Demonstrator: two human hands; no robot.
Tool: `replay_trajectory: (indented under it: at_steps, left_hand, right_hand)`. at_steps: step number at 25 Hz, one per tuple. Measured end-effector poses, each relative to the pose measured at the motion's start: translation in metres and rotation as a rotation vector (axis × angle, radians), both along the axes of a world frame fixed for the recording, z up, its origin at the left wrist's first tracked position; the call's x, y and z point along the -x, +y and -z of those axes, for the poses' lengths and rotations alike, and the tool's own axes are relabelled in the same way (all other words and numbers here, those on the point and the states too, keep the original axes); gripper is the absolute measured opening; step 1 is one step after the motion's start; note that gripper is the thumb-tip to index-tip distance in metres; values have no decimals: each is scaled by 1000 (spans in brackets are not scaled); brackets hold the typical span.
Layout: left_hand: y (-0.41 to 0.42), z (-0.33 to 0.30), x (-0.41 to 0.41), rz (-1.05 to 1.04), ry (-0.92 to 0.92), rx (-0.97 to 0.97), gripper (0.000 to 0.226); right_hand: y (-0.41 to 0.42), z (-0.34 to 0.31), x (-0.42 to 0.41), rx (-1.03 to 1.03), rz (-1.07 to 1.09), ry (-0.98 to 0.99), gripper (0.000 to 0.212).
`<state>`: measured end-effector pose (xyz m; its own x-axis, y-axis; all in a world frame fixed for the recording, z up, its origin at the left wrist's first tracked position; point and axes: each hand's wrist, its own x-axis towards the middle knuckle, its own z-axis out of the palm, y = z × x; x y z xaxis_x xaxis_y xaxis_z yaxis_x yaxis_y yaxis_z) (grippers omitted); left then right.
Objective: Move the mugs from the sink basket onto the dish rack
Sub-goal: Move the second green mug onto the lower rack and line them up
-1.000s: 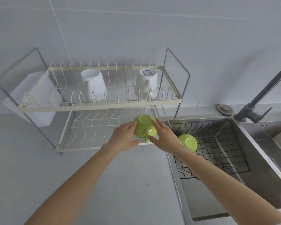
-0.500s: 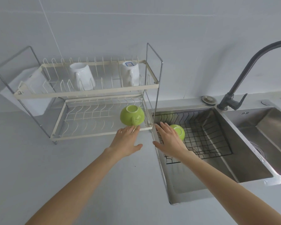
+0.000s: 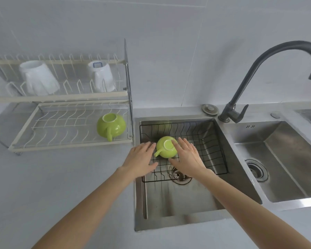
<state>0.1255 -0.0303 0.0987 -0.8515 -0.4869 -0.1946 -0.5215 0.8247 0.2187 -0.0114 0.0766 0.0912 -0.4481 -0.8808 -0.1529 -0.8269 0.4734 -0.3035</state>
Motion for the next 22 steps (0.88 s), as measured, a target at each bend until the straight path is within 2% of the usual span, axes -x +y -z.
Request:
replay_trajectory:
  at_steps: [15, 17, 22]
  left_hand:
    - [-17, 35, 107, -97, -121, -86, 68]
    - [-26, 46, 116, -115, -130, -129, 68]
    - [-48, 74, 136, -210, -126, -278, 65]
  right_hand:
    - [-13, 45, 96, -90, -31, -139, 70]
    - [-20, 55, 101, -112, -10, -193, 70]
    - [-40, 85, 110, -133, 110, -466, 71]
